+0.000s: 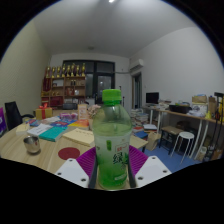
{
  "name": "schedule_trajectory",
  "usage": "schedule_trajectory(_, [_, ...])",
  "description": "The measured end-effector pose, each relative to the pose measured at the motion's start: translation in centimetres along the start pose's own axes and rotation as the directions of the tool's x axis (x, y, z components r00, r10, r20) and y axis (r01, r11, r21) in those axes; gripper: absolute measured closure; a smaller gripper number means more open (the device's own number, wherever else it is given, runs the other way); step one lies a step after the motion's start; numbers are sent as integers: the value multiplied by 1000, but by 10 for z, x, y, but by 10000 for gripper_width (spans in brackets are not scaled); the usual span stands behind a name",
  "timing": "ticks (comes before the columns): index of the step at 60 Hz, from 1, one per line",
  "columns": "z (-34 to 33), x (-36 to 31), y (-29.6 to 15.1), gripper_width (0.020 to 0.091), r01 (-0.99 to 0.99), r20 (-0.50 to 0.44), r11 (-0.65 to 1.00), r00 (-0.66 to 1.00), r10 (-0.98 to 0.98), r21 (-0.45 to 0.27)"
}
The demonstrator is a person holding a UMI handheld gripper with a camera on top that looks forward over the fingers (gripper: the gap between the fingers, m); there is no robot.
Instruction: Pour water
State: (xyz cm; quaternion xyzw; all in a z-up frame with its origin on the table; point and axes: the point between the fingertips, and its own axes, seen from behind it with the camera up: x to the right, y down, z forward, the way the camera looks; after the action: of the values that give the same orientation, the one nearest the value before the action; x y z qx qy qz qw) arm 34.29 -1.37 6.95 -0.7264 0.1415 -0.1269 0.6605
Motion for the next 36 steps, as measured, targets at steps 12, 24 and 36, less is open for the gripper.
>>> schedule_trajectory(12, [-5,-8,-4,755,53,17,999,998,-53,-7])
schedule_trajectory(24, [-3,-57,-58,755,377,3,925,926,-377,49])
schedule_trajectory(36, [17,-147,-91,755,943,-76,325,331,-941,76])
